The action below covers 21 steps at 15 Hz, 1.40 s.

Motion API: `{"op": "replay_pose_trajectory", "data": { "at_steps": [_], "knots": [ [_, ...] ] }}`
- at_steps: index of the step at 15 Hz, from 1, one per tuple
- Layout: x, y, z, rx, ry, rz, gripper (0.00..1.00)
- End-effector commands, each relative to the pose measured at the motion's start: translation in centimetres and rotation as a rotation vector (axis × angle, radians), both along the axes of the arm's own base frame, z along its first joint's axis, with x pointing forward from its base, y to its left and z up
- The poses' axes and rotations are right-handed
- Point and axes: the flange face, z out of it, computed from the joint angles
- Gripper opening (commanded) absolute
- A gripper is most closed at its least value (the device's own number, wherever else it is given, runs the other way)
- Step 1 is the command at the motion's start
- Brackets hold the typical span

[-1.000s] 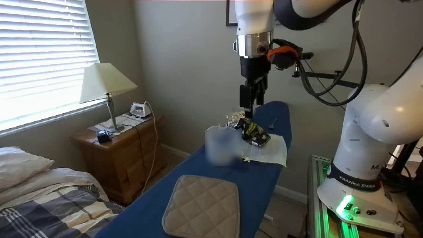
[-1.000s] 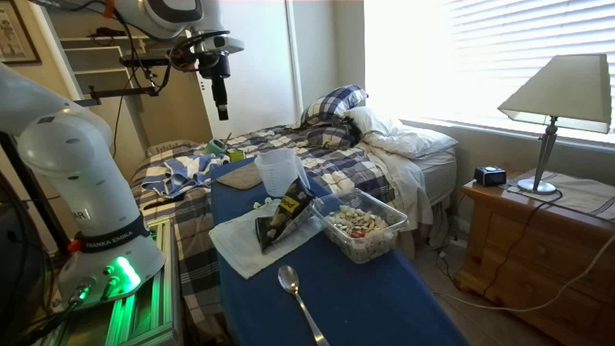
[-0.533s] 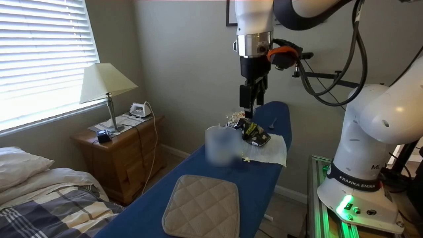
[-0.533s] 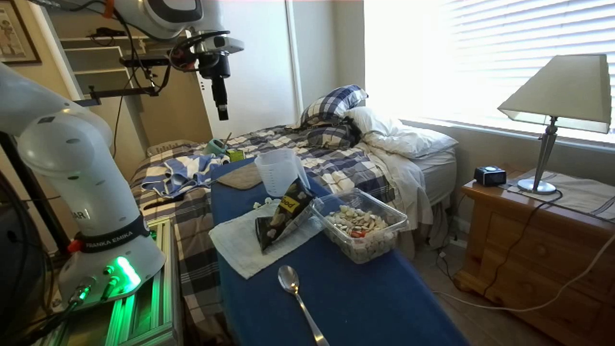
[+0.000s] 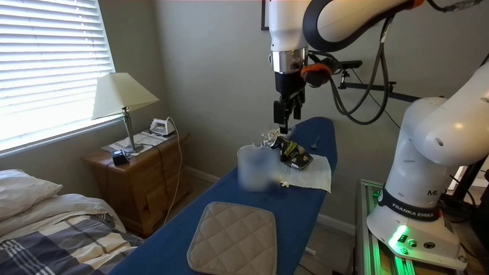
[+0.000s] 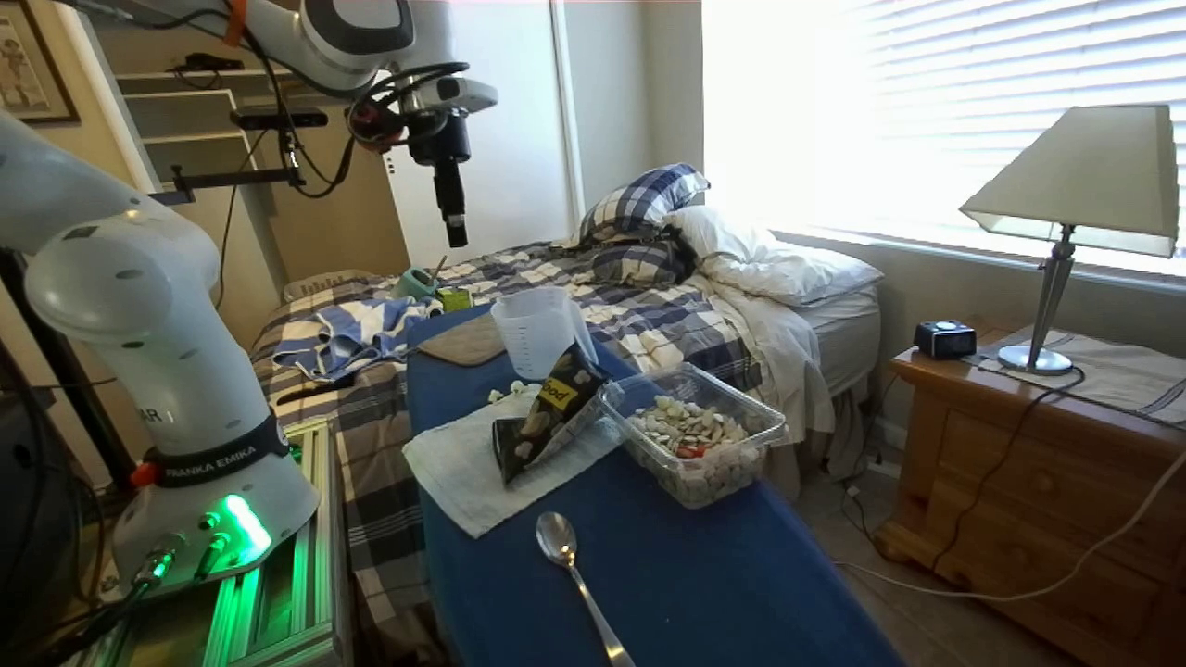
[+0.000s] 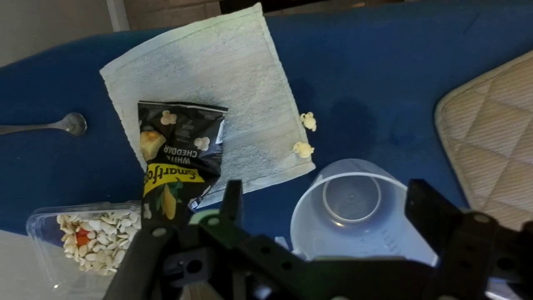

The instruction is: Pour the contents from the black packet into the clear container.

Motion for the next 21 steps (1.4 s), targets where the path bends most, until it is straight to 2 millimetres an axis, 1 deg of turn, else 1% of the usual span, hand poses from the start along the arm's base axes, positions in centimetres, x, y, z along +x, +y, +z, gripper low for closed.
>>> {"op": "replay_pose_trajectory", "data": {
  "at_steps": [1, 3, 4, 5, 8, 9, 10, 15, 16, 17, 19, 21],
  "knots": [
    [1.9, -4.6, -0.6, 0.013, -0.002, 0.016, 1.0],
    [2.4, -7.2, -0.9, 0.03, 0.006, 0.019, 1.0],
    [2.3, -9.0, -0.9, 0.031, 0.017, 0.026, 1.0],
    [2.4, -10.0, -1.1, 0.034, 0.026, 0.032, 1.0],
    [1.3, -13.5, -1.9, 0.026, 0.086, 0.043, 1.0],
    [1.5, -11.8, -1.7, 0.044, 0.054, 0.024, 1.0],
    [1.4, -12.4, -1.8, 0.048, 0.057, 0.019, 1.0],
    [1.5, -11.9, -1.8, 0.044, 0.058, 0.03, 1.0],
    [1.5, -12.7, -2.6, 0.054, 0.047, 0.028, 1.0],
    [1.4, -13.1, -2.9, 0.059, 0.038, 0.038, 1.0],
    [0.9, -14.2, -3.7, 0.086, 0.019, 0.056, 1.0],
    [0.2, -15.7, -4.9, 0.106, 0.019, 0.032, 1.0]
  ]
}}
